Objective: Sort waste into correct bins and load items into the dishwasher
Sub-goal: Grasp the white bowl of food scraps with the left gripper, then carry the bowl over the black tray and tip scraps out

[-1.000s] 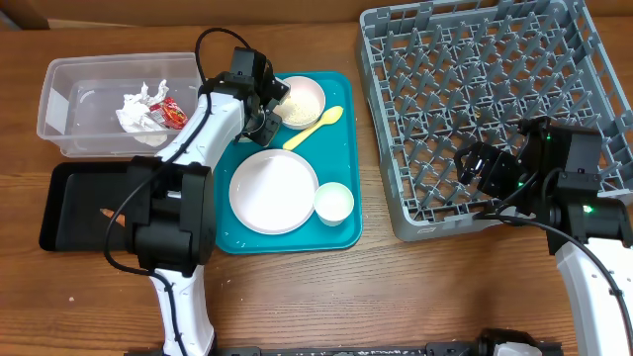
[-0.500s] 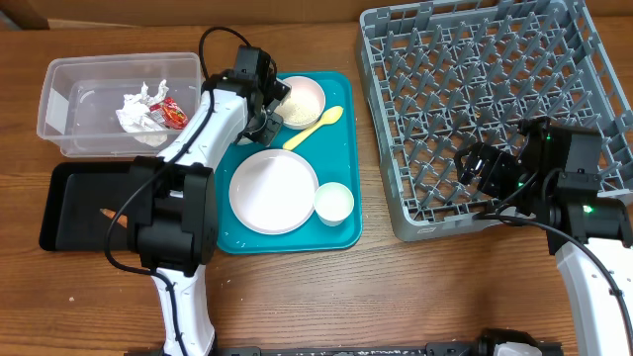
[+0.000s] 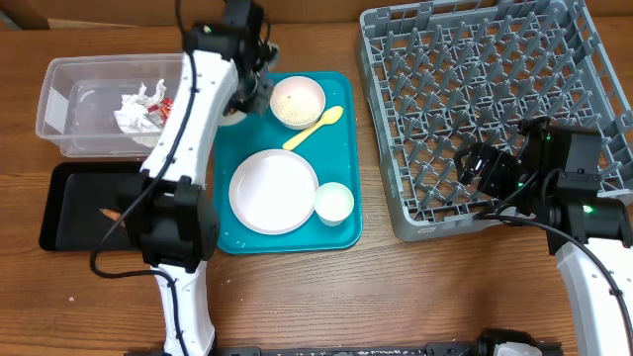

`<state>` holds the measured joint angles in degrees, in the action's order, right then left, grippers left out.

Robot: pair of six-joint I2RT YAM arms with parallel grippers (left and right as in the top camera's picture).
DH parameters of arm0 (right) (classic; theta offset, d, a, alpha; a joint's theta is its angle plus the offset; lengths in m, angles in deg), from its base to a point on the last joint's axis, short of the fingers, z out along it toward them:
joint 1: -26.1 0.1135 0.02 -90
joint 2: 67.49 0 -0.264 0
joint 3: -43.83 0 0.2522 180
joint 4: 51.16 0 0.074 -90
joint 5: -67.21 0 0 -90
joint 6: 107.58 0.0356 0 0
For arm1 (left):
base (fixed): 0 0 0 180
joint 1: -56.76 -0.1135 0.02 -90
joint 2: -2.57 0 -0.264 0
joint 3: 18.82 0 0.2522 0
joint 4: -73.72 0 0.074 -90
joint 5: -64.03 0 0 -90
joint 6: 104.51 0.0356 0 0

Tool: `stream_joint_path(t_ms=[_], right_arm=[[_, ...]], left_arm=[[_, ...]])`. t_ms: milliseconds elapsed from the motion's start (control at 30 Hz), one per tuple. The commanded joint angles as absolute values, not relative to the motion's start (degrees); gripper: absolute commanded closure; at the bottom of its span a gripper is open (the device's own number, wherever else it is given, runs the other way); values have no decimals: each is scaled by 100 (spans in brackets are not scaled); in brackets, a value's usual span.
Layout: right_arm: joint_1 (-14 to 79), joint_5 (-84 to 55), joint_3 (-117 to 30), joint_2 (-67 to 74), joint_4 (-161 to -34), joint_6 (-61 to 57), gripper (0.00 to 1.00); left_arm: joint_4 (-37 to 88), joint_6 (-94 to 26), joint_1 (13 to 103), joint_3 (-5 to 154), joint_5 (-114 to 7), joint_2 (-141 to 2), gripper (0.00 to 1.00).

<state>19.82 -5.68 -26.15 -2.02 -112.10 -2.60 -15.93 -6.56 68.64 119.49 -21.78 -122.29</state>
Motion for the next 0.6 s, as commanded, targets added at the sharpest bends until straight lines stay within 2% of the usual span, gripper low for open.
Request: stream_joint_path(t_ms=[0, 233, 400, 567], right_arm=[[1965, -616, -2731, -200, -11182, -262, 0], [1965, -619, -2731, -200, -11175, -264, 0], [1965, -619, -2729, -200, -11184, -264, 0], [1965, -619, -2729, -200, -11195, -264, 0]], left_arm=[[-2358, -1522, 6840, 12994, -2157, -12235, 96], [-3683, -1968, 6765, 14465, -2364, -12211, 96], [-3685, -2283, 6584, 14574, -2760, -11792, 96], [-3685, -2394, 5797, 14504, -3470, -11162, 96]])
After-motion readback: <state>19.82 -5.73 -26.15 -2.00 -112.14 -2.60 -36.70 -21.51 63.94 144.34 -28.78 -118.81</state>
